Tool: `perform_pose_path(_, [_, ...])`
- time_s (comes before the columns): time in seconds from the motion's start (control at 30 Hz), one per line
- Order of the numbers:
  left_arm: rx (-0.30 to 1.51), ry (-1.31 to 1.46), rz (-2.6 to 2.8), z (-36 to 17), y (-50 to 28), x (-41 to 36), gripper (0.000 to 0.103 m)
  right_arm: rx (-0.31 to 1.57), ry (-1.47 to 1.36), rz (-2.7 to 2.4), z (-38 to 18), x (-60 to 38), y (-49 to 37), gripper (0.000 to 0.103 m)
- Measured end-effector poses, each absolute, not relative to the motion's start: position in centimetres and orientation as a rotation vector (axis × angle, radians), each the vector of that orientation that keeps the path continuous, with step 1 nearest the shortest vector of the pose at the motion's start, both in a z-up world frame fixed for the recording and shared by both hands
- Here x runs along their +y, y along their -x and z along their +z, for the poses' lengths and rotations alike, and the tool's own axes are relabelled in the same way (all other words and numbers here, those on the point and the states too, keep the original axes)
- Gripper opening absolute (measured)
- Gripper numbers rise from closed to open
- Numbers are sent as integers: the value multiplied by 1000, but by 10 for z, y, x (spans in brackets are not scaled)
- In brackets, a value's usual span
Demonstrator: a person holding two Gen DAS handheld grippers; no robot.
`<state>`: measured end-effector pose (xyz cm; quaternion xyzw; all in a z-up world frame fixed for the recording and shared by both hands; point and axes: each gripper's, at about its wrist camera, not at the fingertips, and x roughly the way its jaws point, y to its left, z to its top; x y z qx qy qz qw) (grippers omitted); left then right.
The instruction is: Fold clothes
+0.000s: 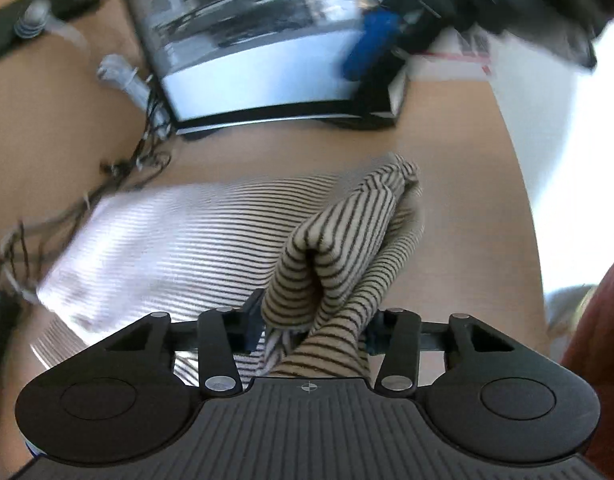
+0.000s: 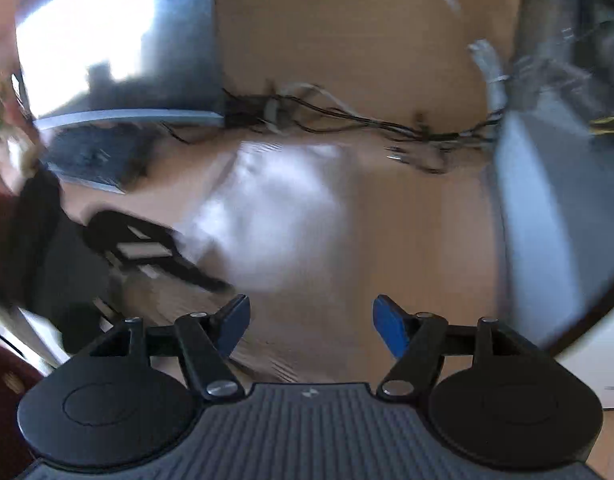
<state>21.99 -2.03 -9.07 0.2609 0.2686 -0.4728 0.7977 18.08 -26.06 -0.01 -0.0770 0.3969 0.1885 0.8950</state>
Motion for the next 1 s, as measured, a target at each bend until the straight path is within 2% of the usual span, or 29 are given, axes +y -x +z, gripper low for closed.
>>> perform_pose_path(0.1, [678, -381, -1019, -77, -244, -8, 46, 823, 278, 331, -8, -272, -171, 74])
perform_pose_path(0.2, [727, -256, -1000, -65, -261, 5, 46, 816, 383, 308, -21, -278, -163, 74])
perform_pose_path(0.7, [822, -106, -897, -60, -282, 30, 45, 509, 1094, 600, -68, -184, -148, 73])
perform_pose_path(0.77, [822, -90, -892, -60, -281, 31, 46, 523, 1072, 599, -64, -185, -143, 74])
perform_pose_path(0.8, [822, -80, -889, -60, -281, 32, 46, 531, 1060, 598, -61, -185, -141, 80])
perform_pose_path(0.87, [826, -45, -885, -59, -282, 36, 45, 529, 1031, 603, -58, -192, -134, 86])
perform_pose_path(1.0, [837, 10, -881, -57, -285, 42, 45, 517, 1065, 528, -74, -199, -132, 86])
